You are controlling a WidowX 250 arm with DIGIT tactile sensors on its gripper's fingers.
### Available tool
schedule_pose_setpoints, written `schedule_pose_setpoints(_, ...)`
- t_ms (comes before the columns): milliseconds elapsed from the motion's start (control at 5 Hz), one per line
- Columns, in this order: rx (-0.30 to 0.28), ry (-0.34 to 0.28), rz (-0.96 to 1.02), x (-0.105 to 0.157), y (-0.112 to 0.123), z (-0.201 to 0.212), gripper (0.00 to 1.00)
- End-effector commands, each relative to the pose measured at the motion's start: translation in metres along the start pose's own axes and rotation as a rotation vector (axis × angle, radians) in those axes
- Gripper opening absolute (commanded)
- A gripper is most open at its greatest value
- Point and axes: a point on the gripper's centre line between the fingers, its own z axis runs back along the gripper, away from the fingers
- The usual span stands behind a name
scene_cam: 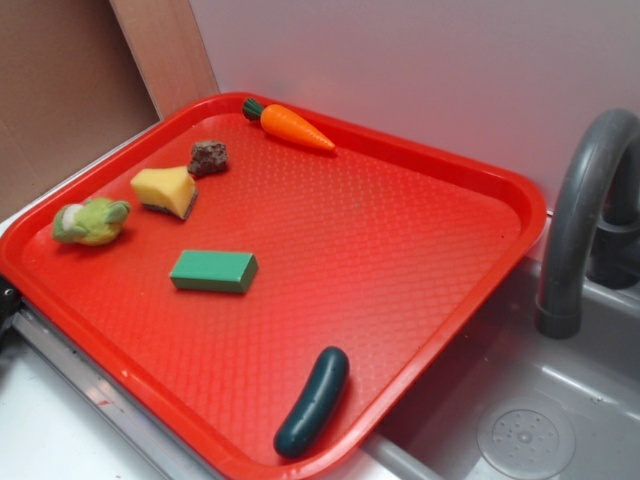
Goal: Grab the green block.
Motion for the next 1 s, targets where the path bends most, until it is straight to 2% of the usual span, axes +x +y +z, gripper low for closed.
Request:
schedule_pose_setpoints(0, 0.0, 0.0, 0.0, 0.0, 0.0, 0.0, 1.0)
schedule_pose_setpoints(200, -0.004, 0.001, -0.025, 0.002, 0.0, 0.0, 1.0)
schedule_pose_setpoints(400, -0.023, -0.023, -0.101, -0.002, -0.007, 0.0, 1.0)
schedule_pose_setpoints(600, 0.027, -0.077, -0.357, 0.009, -0.018, -0.002, 1.0)
schedule_pose_setpoints(800, 0.061, -0.101, -0.612, 0.006, -0.045, -0.005, 1.0)
